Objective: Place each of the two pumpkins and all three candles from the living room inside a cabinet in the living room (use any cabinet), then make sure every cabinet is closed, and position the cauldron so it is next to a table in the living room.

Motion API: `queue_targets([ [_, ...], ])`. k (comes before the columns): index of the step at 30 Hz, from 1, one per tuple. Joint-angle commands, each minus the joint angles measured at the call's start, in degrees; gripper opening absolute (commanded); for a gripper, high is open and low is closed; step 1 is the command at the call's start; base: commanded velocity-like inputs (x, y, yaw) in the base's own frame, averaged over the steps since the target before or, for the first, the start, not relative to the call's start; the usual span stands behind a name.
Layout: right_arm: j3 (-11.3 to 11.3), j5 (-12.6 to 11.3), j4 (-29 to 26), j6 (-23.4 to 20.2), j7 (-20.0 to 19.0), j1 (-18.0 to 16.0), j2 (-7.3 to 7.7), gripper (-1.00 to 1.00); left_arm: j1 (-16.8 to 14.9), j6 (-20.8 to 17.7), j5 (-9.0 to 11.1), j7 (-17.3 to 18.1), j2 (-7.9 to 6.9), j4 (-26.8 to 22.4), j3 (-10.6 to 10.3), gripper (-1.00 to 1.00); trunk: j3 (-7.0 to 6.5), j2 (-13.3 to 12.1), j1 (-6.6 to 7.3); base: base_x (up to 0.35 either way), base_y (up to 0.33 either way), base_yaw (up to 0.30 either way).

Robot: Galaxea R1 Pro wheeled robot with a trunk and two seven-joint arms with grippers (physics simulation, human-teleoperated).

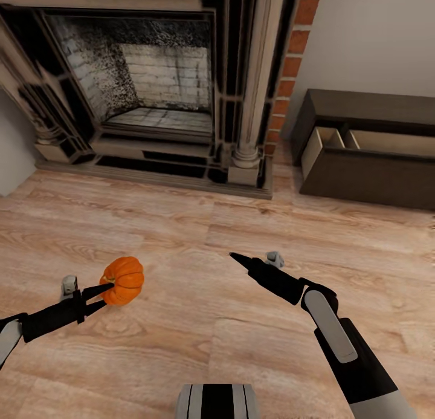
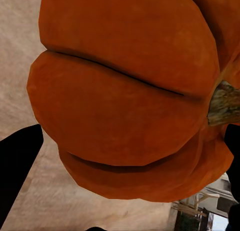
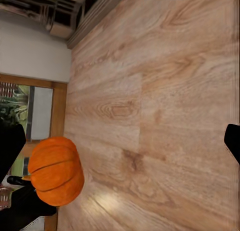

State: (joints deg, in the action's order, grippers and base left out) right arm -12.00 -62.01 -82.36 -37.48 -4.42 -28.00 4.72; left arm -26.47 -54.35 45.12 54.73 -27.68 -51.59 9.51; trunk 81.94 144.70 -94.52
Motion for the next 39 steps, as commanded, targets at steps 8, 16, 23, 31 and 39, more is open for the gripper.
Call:
queue_targets([
  [8, 0.0, 0.0, 1.0, -0.1, -0.2, 0.0, 0.02, 1.0, 0.0, -0.2, 0.1, 0.1, -0.01, 0.1, 0.1, -1.0, -0.44, 0.0, 0.01, 0.0, 0.0, -0.24],
  [16, 0.0, 0.0, 1.0, -0.1, -0.2, 0.0, 0.02, 1.0, 0.0, -0.3, 0.1, 0.2, -0.01, 0.1, 0.1, -1.0, -0.91, 0.0, 0.01, 0.0, 0.0, -0.238],
  [23, 0.0, 0.2, 1.1, -0.1, -1.2, 0.0, 0.02, 1.0, 0.0, -0.3, 0.1, 0.2, -0.01, 0.1, 0.1, -1.0, -1.31, 0.0, 0.01, 0.0, 0.0, -0.233],
  [31, 0.0, 0.3, 1.1, -0.1, -1.3, 0.0, 0.02, 1.0, 0.0, -0.3, 0.1, 0.2, -0.02, 0.1, 0.1, -1.0, -1.38, 0.0, 0.01, 0.0, 0.0, -0.039],
  [39, 0.0, 0.0, 1.2, -0.1, -1.3, 0.0, 0.52, 1.0, 0.0, -0.3, 0.1, 0.2, -0.02, 0.1, 0.1, -1.0, -1.38, 0.0, 0.01, 0.005, 0.0, 0.0],
])
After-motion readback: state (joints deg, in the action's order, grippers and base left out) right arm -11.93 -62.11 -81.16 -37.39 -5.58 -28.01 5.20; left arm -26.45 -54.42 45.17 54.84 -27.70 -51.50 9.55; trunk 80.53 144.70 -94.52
